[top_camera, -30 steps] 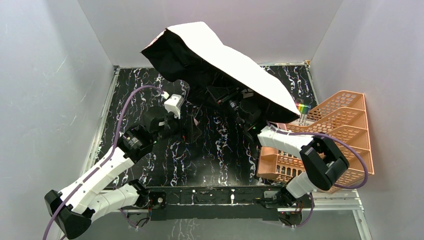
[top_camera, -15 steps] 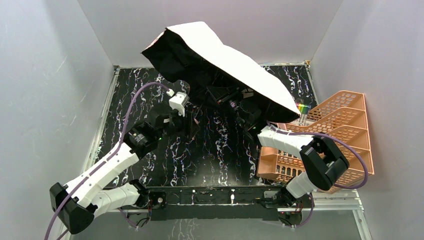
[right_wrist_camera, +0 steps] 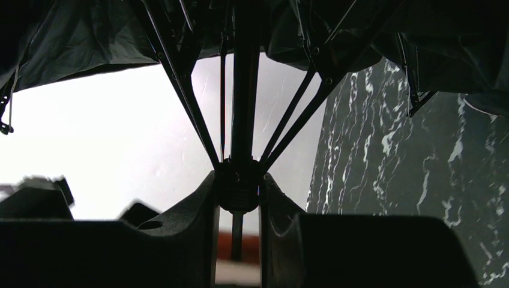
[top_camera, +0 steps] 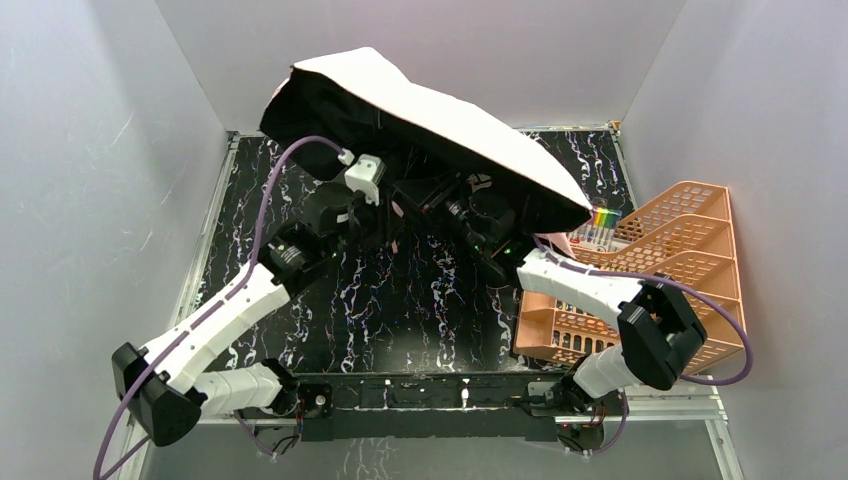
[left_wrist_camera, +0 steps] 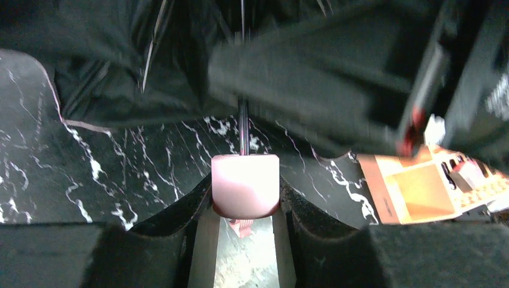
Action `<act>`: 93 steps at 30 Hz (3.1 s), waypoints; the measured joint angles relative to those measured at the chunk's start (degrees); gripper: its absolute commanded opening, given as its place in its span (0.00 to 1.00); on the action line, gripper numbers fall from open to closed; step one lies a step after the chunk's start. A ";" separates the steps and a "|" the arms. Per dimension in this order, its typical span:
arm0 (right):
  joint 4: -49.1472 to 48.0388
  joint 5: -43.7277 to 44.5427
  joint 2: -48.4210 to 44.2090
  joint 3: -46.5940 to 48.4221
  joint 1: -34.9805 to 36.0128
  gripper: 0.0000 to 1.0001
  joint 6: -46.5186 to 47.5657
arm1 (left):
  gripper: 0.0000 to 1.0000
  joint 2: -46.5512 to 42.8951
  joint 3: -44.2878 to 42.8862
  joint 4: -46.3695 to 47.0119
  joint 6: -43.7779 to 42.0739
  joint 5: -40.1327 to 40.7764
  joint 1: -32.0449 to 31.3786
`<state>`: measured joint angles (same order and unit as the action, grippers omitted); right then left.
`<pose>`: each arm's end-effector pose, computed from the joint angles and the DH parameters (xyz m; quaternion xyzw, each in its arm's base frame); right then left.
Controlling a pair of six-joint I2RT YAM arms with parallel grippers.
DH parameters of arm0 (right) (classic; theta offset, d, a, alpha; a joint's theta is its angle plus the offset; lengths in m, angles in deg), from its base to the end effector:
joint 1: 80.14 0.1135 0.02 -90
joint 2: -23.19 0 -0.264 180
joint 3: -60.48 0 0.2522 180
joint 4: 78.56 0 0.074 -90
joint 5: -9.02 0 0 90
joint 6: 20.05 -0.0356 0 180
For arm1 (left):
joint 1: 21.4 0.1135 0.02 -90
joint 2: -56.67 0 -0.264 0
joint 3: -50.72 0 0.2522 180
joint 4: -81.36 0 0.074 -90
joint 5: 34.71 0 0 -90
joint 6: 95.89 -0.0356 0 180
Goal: Put away the umbrella
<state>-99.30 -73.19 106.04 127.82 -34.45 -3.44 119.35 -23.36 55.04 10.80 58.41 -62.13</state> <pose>0.2402 0.2392 0.3180 0.2097 0.6410 0.6120 0.4130 0.1922 -0.1629 0.3697 0.1488 0.7787 -0.2737 0.5446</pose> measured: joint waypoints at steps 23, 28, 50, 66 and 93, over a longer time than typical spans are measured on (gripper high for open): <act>7.10 2.43 1.33 14.40 10.80 0.04 -0.72 | 0.00 3.17 -27.08 -28.39 -3.15 10.91 -0.94; 6.99 -0.46 2.51 16.68 13.25 0.04 -6.27 | 0.00 3.63 -35.85 -40.85 0.79 11.87 -1.27; -6.84 -3.10 15.15 -4.44 11.52 0.44 -5.81 | 0.00 -4.96 14.25 -11.65 11.21 12.79 -1.40; -4.22 4.22 5.92 -19.45 9.51 0.63 -6.54 | 0.00 1.51 16.15 -4.94 13.94 16.52 -0.96; 44.48 12.50 -39.34 -23.34 9.44 0.66 16.33 | 0.71 4.76 17.46 -1.99 13.94 13.46 -0.59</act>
<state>-54.82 -60.68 66.70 104.48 -25.00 12.89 124.11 -5.89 53.05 24.75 71.87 -62.72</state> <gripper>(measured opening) 0.655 0.616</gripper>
